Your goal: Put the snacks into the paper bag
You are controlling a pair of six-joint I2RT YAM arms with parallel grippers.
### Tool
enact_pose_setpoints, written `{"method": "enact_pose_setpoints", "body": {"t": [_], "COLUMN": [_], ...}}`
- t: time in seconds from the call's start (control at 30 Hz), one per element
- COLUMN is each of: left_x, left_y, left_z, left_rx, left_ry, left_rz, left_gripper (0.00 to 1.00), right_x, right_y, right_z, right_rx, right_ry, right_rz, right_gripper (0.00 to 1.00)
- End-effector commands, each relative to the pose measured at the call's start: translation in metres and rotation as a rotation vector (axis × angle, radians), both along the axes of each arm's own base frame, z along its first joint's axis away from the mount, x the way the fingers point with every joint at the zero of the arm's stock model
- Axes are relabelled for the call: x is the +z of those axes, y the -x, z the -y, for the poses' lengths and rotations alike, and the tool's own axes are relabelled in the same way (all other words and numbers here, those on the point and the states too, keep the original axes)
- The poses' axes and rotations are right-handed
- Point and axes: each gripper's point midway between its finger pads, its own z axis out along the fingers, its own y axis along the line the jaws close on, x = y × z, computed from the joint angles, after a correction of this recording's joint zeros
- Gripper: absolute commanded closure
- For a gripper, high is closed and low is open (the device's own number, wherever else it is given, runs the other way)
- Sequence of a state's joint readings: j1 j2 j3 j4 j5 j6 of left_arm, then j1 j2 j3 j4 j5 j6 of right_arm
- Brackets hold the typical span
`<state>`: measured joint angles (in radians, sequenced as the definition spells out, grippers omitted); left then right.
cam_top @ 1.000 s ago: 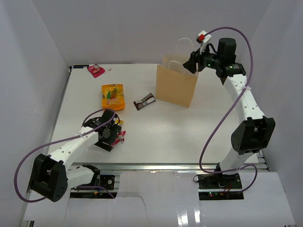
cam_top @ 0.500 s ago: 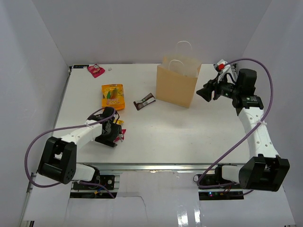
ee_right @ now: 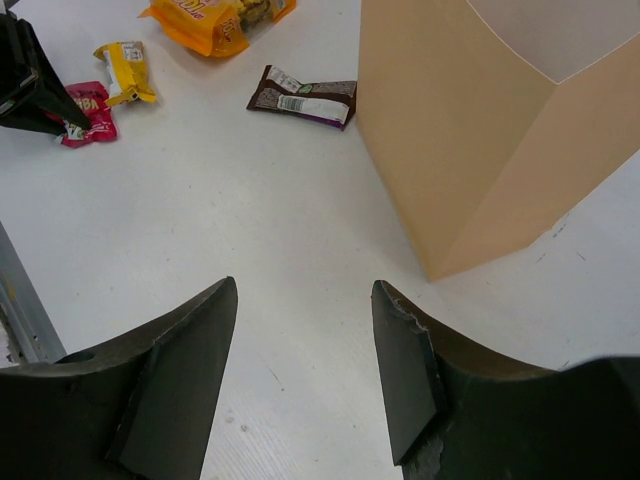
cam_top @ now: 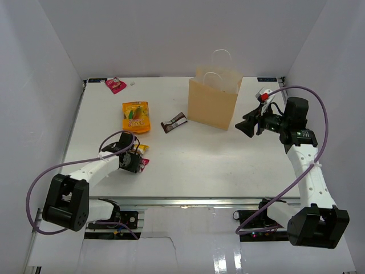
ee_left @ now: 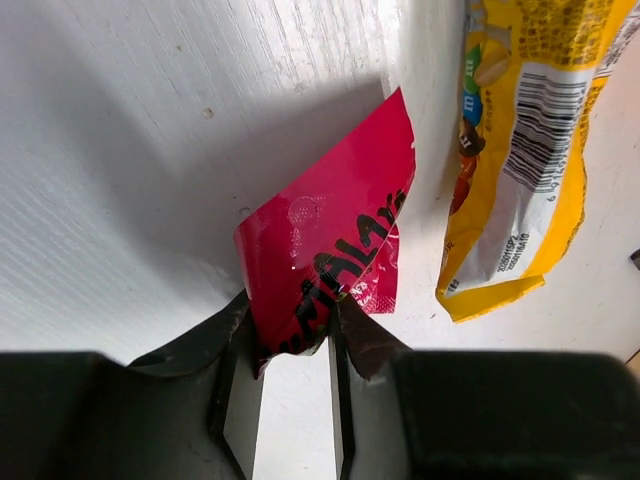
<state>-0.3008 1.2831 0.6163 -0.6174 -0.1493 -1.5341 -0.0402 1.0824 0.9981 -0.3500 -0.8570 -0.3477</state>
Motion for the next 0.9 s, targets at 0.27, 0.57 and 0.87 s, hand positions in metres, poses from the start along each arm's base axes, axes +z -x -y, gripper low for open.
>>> {"method": "enact_pose_setpoints", "body": {"t": [0.27,0.57,0.87], "left_x": [0.097,0.237,0.356], "left_y": [-0.020,-0.069,-0.201], "left_z": [0.024,0.109,0.162], "left_rx": [-0.476,-1.007,-1.182], "left_ry": [-0.012,0.095,-0.008], "left_rz": [0.490,1.019,1.302], "left_gripper": [0.96,0.98,0.98], "right_x": [-0.007,-0.031,-0.044], "right_y": [0.019,0.027,0.038], "right_z": [0.000,0.002,0.003], "right_rx": [0.032,0.027,0.028], "right_ry": [-0.002,0.000,0.012], "right_rz": [0.008,-0.046,-0.060], "right_gripper": [0.38,0.38,0.37]}}
